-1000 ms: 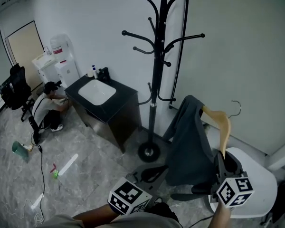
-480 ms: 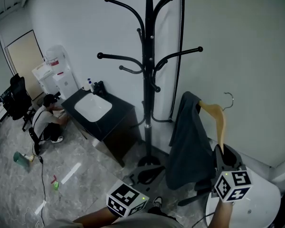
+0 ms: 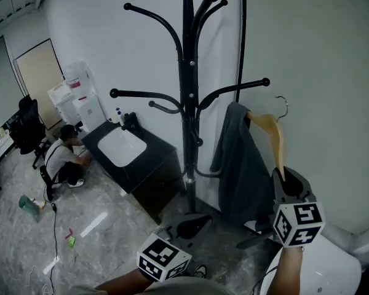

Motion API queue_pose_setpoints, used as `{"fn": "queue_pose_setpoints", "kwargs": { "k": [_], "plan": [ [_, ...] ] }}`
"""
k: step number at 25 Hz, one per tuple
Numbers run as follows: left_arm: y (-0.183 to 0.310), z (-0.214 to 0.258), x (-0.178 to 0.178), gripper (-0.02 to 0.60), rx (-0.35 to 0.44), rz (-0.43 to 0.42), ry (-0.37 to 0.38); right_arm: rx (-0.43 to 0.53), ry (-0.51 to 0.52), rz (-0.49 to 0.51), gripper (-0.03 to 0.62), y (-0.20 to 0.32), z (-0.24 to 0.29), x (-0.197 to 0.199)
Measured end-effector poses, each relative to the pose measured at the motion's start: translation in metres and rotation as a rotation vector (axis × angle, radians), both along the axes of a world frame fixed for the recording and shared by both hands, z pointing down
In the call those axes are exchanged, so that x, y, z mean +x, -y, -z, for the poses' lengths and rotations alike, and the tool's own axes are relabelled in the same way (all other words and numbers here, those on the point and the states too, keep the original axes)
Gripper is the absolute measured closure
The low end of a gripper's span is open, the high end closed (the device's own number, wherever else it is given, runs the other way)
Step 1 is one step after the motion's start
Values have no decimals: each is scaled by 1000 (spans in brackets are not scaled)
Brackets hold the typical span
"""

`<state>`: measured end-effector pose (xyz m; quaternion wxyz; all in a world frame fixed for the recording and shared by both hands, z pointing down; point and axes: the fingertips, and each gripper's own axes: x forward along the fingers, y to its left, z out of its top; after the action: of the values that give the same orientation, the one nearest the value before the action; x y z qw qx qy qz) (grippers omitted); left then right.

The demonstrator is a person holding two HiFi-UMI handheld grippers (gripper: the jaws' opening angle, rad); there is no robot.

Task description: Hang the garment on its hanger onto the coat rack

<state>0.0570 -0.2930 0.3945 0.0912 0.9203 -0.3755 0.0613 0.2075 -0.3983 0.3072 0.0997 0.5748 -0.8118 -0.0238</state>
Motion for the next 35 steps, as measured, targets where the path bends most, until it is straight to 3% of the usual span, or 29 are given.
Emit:
{"fn": "queue_pose_setpoints", "kwargs": {
  "k": [6,14,35],
  "plan": [
    [34,10,-10,577,15,-5,-5,21,-38,-1,531,44,16,-15],
    [66,9,-25,577,8,-17,-10,-24,-57,-9,531,82,-4,-33],
    [99,12,0,577,56,-90,15,-101,-34,103,531,96,-39,-94]
  ]
}}
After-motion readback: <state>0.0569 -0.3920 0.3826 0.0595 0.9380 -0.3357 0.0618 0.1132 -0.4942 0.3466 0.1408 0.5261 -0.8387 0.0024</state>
